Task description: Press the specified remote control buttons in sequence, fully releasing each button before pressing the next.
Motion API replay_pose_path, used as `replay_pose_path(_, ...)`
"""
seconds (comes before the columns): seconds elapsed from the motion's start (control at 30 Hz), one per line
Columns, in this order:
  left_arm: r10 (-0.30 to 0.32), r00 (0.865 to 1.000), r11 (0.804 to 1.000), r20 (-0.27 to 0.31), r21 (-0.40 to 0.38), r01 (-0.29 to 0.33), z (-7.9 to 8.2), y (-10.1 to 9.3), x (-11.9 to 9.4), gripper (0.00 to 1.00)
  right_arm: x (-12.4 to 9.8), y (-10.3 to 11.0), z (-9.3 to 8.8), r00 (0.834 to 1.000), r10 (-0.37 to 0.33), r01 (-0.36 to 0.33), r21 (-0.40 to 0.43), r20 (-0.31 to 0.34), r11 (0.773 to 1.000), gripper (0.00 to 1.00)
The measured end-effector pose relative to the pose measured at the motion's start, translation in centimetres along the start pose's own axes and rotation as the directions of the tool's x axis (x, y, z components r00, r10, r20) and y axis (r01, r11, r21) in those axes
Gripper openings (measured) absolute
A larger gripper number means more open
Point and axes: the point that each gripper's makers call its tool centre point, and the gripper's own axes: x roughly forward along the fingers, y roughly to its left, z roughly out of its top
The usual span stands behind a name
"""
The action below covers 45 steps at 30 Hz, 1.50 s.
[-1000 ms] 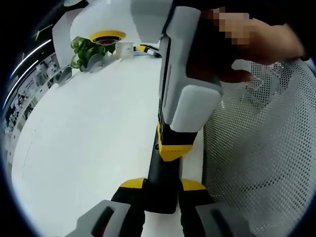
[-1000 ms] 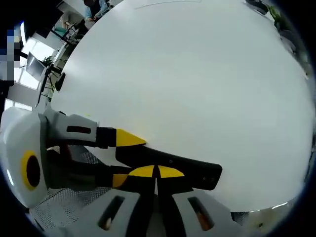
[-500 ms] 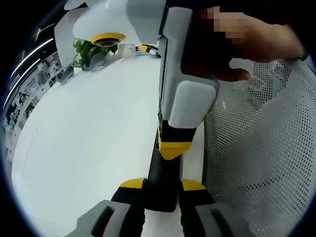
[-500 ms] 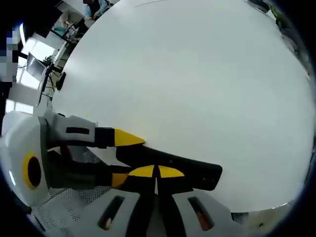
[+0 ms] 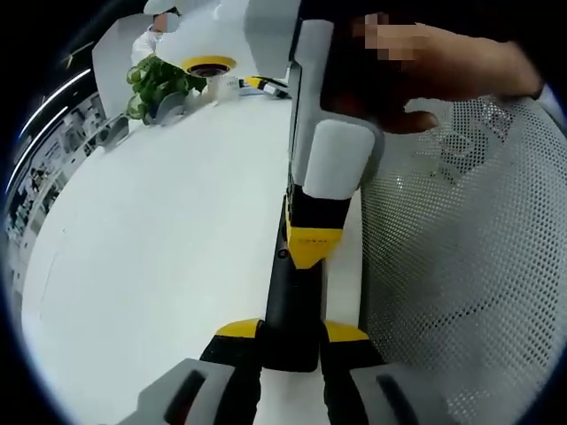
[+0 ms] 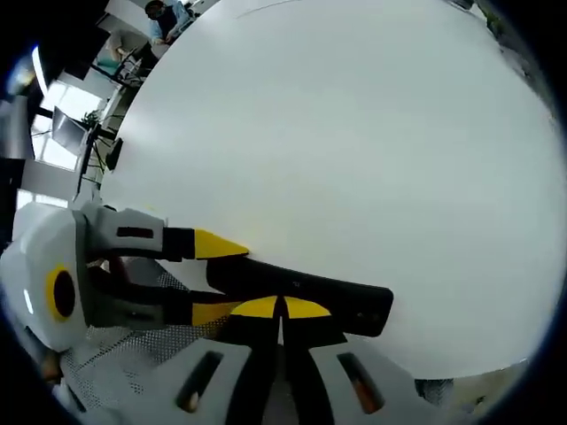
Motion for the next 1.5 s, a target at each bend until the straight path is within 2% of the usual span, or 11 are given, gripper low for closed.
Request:
replay_pose_path(0.1, -0.001, 1.000, 1.000, -0.012, 0.003, 0.001, 0.02, 0.00, 0.03, 0.25, 0.16, 0.09, 0.15, 1.000, 0.017, -0.017, 0.022, -0.009, 1.000, 0.00)
replay_pose_path(0.33, -0.001, 1.000, 1.000, -0.011, -0.002, 0.001, -0.02, -0.01, -0.02, 0.25, 0.27, 0.42, 0.17, 1.000, 0.009, -0.009, -0.004, -0.017, 1.000, 0.00)
replay_pose_path(0.47, 0.000, 1.000, 1.000, -0.009, -0.004, 0.000, -0.05, -0.01, -0.01, 0.25, -0.13, 0.02, 0.42, 1.000, -0.009, 0.009, 0.000, 0.008, 1.000, 0.00)
replay_pose_path(0.63, 0.000, 1.000, 1.000, -0.012, -0.003, 0.000, -0.03, -0.02, -0.01, 0.25, -0.52, -0.20, 0.95, 0.999, 0.009, -0.011, 0.030, 0.043, 0.999, 0.00)
replay_pose_path(0.8, 0.000, 1.000, 1.000, -0.018, -0.001, 0.000, -0.04, -0.01, 0.00, 0.25, -0.58, -0.11, 0.94, 0.999, 0.021, -0.023, 0.050, 0.047, 0.998, 0.00)
replay_pose_path(0.93, -0.001, 1.000, 1.000, -0.019, -0.003, 0.000, -0.03, -0.04, -0.05, 0.25, -0.29, 0.38, 0.73, 0.999, 0.035, -0.036, 0.038, 0.033, 0.999, 0.00)
replay_pose_path(1.13, -0.002, 1.000, 1.000, -0.022, -0.004, 0.002, -0.05, 0.01, -0.02, 0.25, 0.23, 0.38, 0.02, 1.000, 0.004, -0.004, -0.028, -0.014, 1.000, 0.00)
replay_pose_path(1.33, -0.002, 1.000, 1.000, -0.022, -0.007, 0.002, -0.04, 0.00, -0.07, 0.25, 0.29, 0.68, 0.21, 1.000, -0.014, 0.014, -0.073, -0.001, 0.997, 0.00)
replay_pose_path(1.5, -0.003, 1.000, 1.000, -0.021, -0.015, 0.002, -0.04, 0.05, -0.05, 0.25, 0.28, 0.52, 0.78, 1.000, -0.003, 0.004, -0.043, 0.030, 0.999, 0.00)
